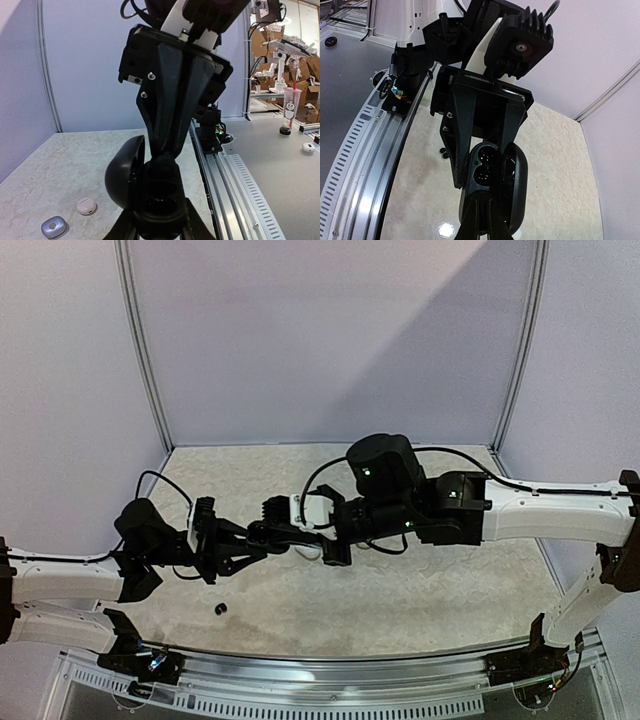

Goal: Insert the wireless bluetooth earbuds into the charging case

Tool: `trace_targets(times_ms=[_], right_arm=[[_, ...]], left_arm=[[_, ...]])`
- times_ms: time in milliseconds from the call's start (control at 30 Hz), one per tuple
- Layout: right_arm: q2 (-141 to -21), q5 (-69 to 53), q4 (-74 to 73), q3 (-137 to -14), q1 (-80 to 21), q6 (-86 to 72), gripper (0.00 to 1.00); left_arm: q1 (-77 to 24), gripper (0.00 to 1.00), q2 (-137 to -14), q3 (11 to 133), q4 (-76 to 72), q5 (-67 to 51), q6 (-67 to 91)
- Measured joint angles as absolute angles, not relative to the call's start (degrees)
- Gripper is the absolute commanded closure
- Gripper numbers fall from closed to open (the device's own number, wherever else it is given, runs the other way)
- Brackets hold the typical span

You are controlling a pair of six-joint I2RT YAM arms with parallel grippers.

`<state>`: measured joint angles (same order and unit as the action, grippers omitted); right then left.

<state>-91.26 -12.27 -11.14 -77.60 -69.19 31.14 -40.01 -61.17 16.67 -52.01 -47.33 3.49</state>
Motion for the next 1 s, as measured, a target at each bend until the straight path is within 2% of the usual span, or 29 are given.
trace_targets(times_ms=[233, 533, 1000], right_arm=[[-91.46, -11.9, -10.87, -77.52, -69.06, 30.33, 0.81], [-91.59, -11.16, -10.79, -77.52, -68.99, 29.76, 0.77], [-87.81, -16.51, -5.72, -77.62, -66.87, 23.59, 0.61]], left_arm=[[-40.01, 1.0, -61.19, 16.67, -52.25, -47.27, 3.44], [-40.01, 1.0, -61.17, 16.67, -52.29, -46.72, 3.46], [-39.16, 1.0, -57.34, 16.67, -47.83, -37.19, 8.67]])
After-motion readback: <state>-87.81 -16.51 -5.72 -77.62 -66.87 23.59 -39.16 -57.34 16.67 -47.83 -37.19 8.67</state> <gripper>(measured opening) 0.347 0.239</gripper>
